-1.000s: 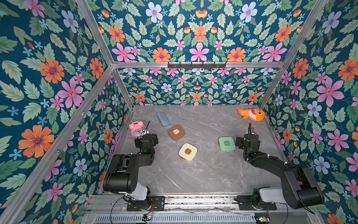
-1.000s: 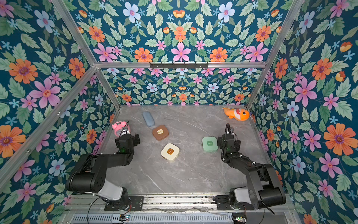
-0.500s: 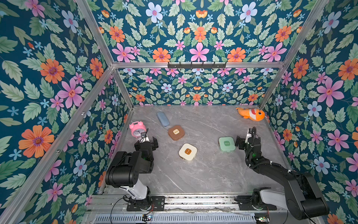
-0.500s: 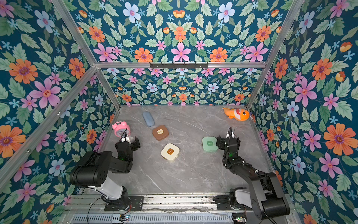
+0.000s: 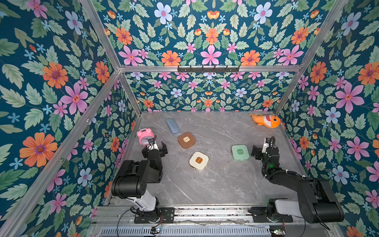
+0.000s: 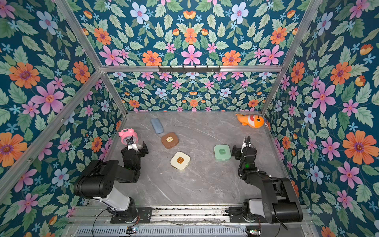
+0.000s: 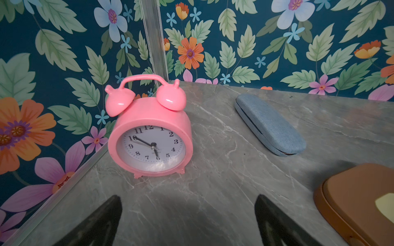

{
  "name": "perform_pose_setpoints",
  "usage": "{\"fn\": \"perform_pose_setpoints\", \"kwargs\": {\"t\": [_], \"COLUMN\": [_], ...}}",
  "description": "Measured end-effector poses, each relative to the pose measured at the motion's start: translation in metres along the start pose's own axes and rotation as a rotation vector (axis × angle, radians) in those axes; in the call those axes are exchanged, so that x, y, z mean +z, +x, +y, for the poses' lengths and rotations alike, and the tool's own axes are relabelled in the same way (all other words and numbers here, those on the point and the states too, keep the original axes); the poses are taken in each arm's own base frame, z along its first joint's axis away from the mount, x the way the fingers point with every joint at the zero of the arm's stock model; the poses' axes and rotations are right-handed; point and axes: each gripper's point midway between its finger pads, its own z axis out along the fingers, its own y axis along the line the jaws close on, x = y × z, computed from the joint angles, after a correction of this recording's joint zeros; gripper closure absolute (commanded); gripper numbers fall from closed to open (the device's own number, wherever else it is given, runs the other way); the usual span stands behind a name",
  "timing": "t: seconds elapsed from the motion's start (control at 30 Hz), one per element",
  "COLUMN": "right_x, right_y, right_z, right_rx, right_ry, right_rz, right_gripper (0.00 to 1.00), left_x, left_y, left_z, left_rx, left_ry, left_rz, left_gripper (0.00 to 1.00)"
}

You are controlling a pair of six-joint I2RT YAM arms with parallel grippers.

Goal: Organize nail clipper sets
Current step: Reset both arms

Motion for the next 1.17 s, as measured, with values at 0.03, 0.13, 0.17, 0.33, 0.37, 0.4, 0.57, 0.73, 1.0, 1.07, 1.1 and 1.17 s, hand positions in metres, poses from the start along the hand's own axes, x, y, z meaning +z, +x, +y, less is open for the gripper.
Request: {"fn": "perform_pose_setpoints", "kwargs": {"t": [0.03, 0.13, 0.17, 0.33, 0.37, 0.4, 0.57, 0.73, 1.0, 1.07, 1.1, 1.17], "right_x": [0.004, 0.009, 0.010, 0.012, 0.012, 0.012, 0.012, 0.012, 0.012, 0.012, 0.012, 0.012], "right_y": [0.005, 0.014, 0.007, -0.005, -0.004, -0.006, -0.006, -0.006, -0.007, -0.008, -0.009, -0.009], "right_z": [-0.002, 0.006, 0.009, 0.015, 0.016, 0.016, 0.016, 0.016, 0.018, 0.017, 0.018, 0.018], "right_rx": [0.005, 0.006, 0.009, 0.013, 0.013, 0.013, 0.014, 0.013, 0.013, 0.014, 0.015, 0.015], "right_ry": [-0.004, -0.062, -0.078, -0.114, -0.118, -0.119, -0.120, -0.121, -0.124, -0.125, -0.129, -0.132], "right_rz": [0.007, 0.036, 0.015, -0.023, -0.018, -0.025, -0.030, -0.031, -0.033, -0.036, -0.036, -0.037], "right_gripper": [0.00, 0.00, 0.01, 0.00, 0.01, 0.01, 0.01, 0.01, 0.00, 0.01, 0.01, 0.01], "left_x": [0.000, 0.000, 0.000, 0.001, 0.001, 0.001, 0.001, 0.001, 0.001, 0.001, 0.001, 0.001], "left_y": [0.000, 0.000, 0.000, -0.001, -0.001, -0.001, -0.002, -0.002, -0.001, -0.001, -0.001, -0.002], "left_z": [0.000, 0.000, 0.000, -0.001, -0.001, -0.001, -0.001, -0.001, -0.001, -0.001, -0.001, -0.001], "left_rx": [0.000, 0.000, 0.000, -0.001, -0.001, -0.001, -0.001, -0.001, -0.001, -0.001, -0.001, -0.001], "left_ry": [0.000, 0.002, 0.002, 0.002, 0.002, 0.002, 0.003, 0.003, 0.003, 0.003, 0.003, 0.003], "left_rz": [0.000, -0.001, -0.001, -0.002, -0.002, -0.003, -0.003, -0.004, -0.003, -0.003, -0.003, -0.003], "left_gripper": [0.01, 0.00, 0.01, 0.01, 0.01, 0.00, 0.01, 0.01, 0.00, 0.01, 0.00, 0.00]}}
